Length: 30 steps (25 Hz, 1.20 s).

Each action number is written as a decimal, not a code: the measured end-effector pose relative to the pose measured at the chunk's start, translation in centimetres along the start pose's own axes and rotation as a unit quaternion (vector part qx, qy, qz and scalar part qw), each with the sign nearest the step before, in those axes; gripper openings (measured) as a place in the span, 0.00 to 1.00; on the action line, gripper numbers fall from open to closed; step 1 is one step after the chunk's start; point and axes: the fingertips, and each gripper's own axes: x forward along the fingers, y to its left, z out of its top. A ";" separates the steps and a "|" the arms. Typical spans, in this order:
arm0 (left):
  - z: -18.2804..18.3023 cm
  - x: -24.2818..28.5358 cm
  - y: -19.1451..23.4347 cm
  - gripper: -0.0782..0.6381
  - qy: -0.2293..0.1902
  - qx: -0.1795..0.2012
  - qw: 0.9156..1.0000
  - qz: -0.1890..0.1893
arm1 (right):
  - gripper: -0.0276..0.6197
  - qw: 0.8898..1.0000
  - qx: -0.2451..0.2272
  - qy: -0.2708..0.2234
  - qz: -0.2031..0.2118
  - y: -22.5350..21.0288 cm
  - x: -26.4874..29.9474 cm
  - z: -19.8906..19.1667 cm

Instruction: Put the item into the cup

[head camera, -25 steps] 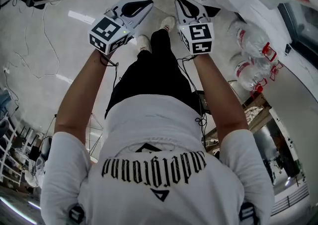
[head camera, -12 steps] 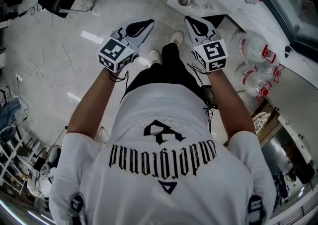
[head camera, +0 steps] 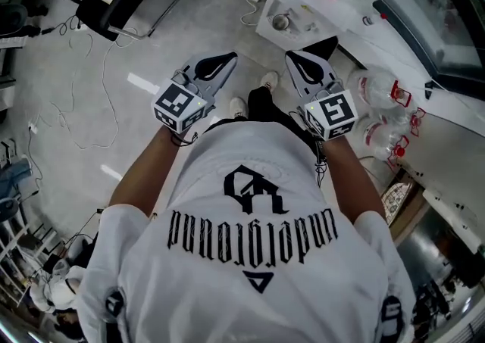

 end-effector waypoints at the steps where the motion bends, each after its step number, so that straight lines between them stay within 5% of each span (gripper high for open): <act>1: 0.6 -0.7 -0.3 0.13 -0.004 0.005 1.000 0.001 | 0.07 1.000 0.000 -0.006 0.000 0.4 -0.6 0.6; 15: 7.4 -8.1 -3.9 0.13 -0.065 0.022 0.997 0.045 | 0.07 0.999 -0.016 -0.050 -0.006 3.5 -7.7 5.8; 30: 8.0 -7.2 -5.8 0.13 -0.082 0.014 0.996 0.037 | 0.07 0.996 0.000 -0.055 -0.063 1.7 -12.8 5.5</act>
